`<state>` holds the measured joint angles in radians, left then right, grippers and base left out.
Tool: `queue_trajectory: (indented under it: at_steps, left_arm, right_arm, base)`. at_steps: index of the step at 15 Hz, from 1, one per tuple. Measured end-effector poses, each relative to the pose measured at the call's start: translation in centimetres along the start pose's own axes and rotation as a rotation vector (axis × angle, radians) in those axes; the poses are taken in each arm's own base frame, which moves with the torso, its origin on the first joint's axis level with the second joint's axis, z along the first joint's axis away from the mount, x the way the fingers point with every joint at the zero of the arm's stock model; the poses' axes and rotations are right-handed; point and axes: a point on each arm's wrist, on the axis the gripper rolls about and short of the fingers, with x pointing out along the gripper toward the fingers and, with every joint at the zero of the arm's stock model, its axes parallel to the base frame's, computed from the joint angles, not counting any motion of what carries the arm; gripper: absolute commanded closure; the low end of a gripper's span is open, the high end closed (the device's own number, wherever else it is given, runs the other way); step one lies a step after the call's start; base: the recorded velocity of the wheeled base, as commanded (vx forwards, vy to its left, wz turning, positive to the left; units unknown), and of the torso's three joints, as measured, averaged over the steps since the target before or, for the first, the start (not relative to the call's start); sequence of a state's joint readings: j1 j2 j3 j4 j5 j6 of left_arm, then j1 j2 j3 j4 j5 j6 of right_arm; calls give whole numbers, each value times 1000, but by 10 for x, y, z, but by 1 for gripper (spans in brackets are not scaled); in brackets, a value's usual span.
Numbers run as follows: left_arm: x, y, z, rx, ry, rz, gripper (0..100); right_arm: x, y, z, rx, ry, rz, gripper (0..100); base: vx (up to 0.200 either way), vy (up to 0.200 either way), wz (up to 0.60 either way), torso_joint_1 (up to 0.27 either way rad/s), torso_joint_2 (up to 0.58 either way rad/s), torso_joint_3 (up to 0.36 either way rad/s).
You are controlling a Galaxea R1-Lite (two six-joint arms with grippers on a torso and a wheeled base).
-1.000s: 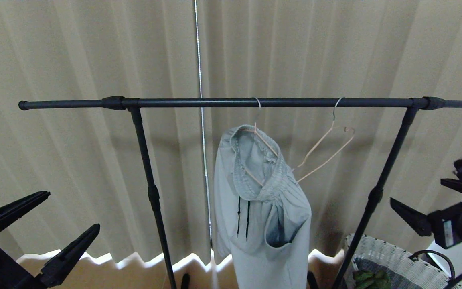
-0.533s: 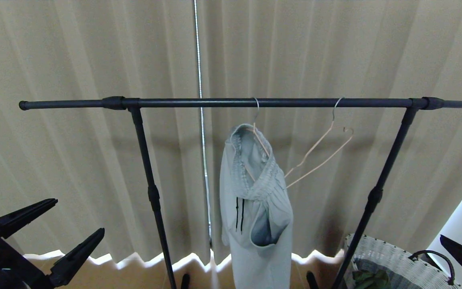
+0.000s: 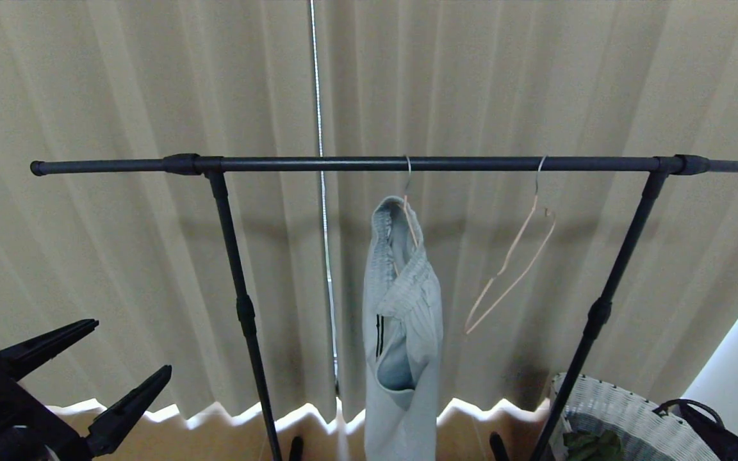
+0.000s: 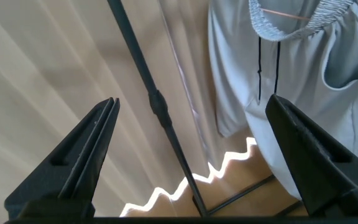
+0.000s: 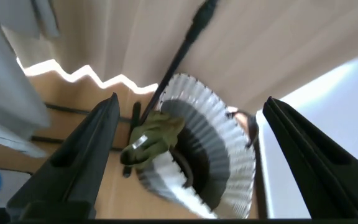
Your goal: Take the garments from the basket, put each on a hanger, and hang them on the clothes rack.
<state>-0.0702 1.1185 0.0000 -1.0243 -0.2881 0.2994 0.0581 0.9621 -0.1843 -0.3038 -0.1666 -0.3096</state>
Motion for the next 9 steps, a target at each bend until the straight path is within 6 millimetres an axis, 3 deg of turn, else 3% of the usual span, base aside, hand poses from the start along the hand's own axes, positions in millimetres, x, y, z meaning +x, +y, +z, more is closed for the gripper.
queue_trajectory:
  at_steps: [9]
  left_arm:
    - [0, 1, 0, 2, 2, 4, 0]
  right_arm:
    - [-3, 6, -25, -31, 37, 0, 0]
  base:
    - [0, 0, 0, 0, 0, 0]
